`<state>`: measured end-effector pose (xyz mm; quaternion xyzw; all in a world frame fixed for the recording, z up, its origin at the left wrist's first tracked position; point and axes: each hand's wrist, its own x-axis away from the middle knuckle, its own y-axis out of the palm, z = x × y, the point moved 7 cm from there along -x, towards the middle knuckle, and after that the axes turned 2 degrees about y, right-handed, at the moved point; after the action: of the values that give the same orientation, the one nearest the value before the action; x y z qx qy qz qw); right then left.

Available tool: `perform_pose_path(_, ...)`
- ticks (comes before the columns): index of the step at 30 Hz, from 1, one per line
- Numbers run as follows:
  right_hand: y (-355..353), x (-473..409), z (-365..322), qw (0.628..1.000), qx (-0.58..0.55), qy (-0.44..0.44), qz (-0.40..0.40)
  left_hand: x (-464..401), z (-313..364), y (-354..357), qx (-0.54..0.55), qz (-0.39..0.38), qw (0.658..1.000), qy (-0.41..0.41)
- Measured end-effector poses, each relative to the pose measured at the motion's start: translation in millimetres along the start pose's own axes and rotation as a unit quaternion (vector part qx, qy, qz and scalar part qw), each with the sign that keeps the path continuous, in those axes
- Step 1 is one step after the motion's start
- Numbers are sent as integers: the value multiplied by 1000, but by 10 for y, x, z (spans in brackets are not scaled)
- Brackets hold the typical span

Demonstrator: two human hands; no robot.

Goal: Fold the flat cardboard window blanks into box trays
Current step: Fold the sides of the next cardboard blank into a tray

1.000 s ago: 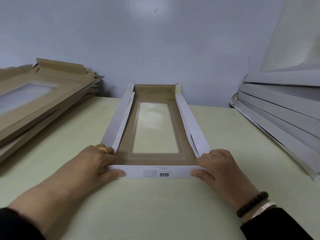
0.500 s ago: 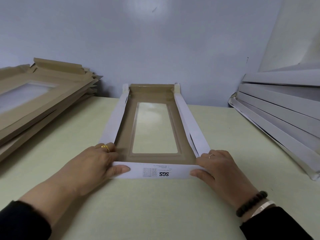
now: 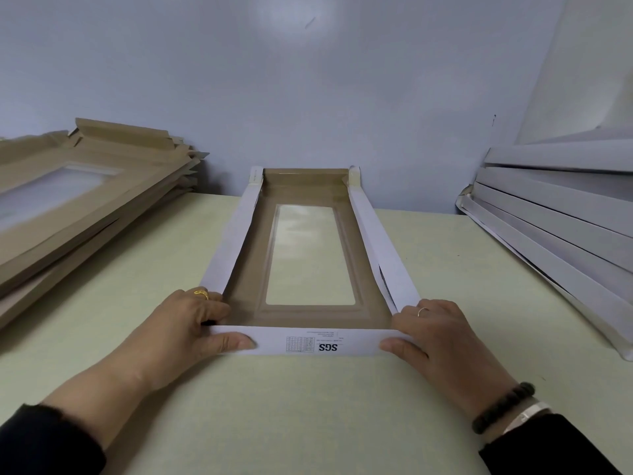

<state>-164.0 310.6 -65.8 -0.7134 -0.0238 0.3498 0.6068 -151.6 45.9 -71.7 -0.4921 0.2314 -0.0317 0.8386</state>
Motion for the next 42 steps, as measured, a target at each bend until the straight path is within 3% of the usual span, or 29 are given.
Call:
perform_pose_path(4, -1, 5, -6, 1000, -27, 7, -14, 19, -47, 0, 34, -3, 999, -22)
perform_pose_path(14, 64, 7, 28, 993, -60, 28, -98, 51, 35, -9, -19, -2, 1000, -2)
perform_pose_path(19, -108, 37, -198, 996, -64, 10, -62, 72, 40, -46, -35, -6, 999, -7)
perform_pose_path(25, -111, 72, -458, 944, -314, -8, -101, 87, -200, -229, -143, 20, 989, -37)
perform_pose_path(28, -111, 49, -332, 972, -230, -7, -46, 103, -169, -274, -182, 40, 981, -55)
perform_pose_path(30, -60, 23, -209, 988, -141, 5, -55, 99, -17, -283, -192, 46, 979, -55)
perform_pose_path(34, -43, -58, -334, 996, -71, -33, -40, 94, 673, -17, -82, 34, 996, 26)
perform_pose_path(36, -5, -76, -549, 993, -82, -73, -42, 75, 1018, 221, -68, 10, 997, 38)
perform_pose_path(38, 68, -60, -707, 987, -110, -102, -65, 85, 1194, 423, -135, -31, 988, 70)
perform_pose_path(40, 121, -54, -678, 981, -146, -91, -84, 48, 1230, 392, -175, -60, 980, 80)
perform_pose_path(42, 152, -82, -518, 980, -170, -51, -94, 54, 1067, 314, -125, -82, 988, 49)
